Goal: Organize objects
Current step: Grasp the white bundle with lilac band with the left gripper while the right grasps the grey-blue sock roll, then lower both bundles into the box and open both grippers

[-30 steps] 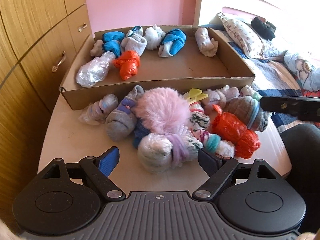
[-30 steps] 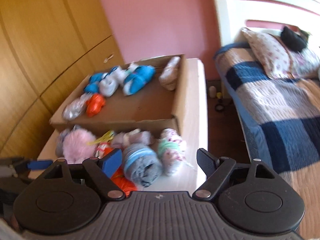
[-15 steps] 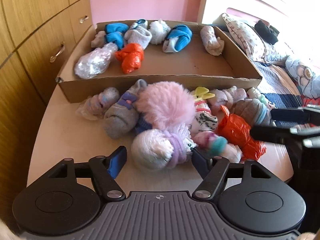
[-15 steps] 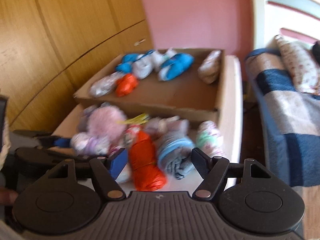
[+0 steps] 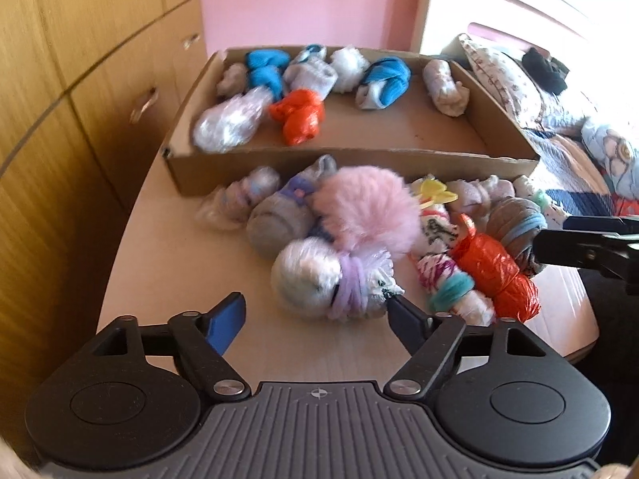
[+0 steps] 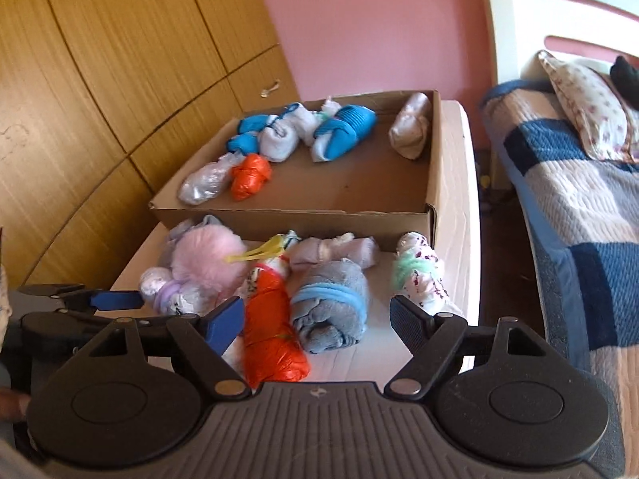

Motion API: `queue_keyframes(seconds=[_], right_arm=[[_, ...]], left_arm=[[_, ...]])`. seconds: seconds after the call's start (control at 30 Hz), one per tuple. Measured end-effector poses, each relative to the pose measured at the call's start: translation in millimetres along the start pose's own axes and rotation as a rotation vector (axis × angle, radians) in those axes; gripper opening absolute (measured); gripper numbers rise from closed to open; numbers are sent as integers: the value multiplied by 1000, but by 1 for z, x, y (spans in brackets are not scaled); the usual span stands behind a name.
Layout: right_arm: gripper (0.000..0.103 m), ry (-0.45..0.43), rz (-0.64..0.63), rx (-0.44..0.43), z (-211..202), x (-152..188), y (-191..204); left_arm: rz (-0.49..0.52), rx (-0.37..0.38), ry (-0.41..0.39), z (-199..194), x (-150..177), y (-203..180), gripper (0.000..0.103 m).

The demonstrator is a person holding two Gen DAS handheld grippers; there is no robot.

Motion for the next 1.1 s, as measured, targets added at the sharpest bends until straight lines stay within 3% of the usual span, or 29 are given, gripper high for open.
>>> queue_keyframes(seconds=[0.17,0.23,0.3,0.47,0.9,1.1], right_arm=[[75,28,42,-16,9,1,-3],[71,41,66,-20,16,1,-3],[64,57,87,-31,19,2,-4],[41,73,122,-57,21,3,-6],[37,15,145,-86,6,-1,-8],[37,-29,169,-102,-8,-9,-13]], left_arm=[[47,-1,1,9,-4,-8,85],[46,13,8,13,-3,-8,79],[40,38,17,15,-2,-8,66],[41,52,11,13,0,-8,63],[31,89,-19,-16,2,-3,63],[14,115,-77,-41,-15,-1,63]])
Point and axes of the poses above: each gripper's, at about its wrist camera, not at the fingertips, and z roughly the way its jaws point, y to its left, x to its underside, the point moved 4 cm from there along z, roughly the way its jaws point, and after that the axes turned 8 degrees about x, right-handed, at the moved point
